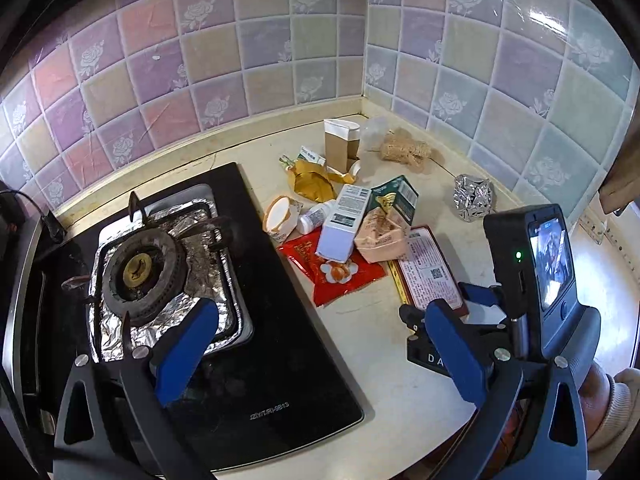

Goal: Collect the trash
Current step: 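Grasp the red-and-white medicine box with the right gripper while the left grasps the green snack bag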

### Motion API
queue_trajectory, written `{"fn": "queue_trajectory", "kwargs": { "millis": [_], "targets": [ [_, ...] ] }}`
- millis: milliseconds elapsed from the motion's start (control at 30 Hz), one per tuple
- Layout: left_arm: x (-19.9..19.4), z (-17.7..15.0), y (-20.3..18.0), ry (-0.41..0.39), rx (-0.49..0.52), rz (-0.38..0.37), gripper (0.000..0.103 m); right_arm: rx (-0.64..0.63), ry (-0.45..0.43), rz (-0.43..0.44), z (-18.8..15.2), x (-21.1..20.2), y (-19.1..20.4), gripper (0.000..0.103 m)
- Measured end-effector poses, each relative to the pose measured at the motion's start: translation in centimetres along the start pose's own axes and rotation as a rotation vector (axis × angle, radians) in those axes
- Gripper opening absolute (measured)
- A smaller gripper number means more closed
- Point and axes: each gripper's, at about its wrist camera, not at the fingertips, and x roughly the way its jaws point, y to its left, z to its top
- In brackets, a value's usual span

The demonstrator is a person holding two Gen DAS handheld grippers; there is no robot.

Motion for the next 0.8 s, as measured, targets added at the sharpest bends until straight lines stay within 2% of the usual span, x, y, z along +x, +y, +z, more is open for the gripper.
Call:
{"fn": "queue_trajectory", "kwargs": {
  "millis": [100, 200, 500, 633, 800],
  "targets": [
    [0.8, 0.7, -1.3, 0.009, 0.030, -0.011, 0.102, -0.034, 0.007, -0.006, -0.3, -0.3, -0.8, 0.058],
    [2.3, 1.6, -2.5, 0.054, 0.036, -0.044, 0.102, -0.034, 0.006, -0.023, -0.6, -0.8, -2.3, 0.058],
    [7.6, 4.2, -6.1, 0.156, 0.044, -0.166, 0.091, 0.059, -0.056, -0.038, -1.7, -3.4, -9.0, 0.058],
    [9.6, 5.3, -6.9, 0.181, 0.047, -0.161, 0.089, 0.084, -0.068, -0.018, -1.9, -4.1, -10.4, 0.058],
    [12.5, 6.2, -7.7, 0.240, 0.037, -0.140, 0.079, 0.089, -0.085, 0.000, -2.1, -4.6, -10.9, 0.058]
  ]
}}
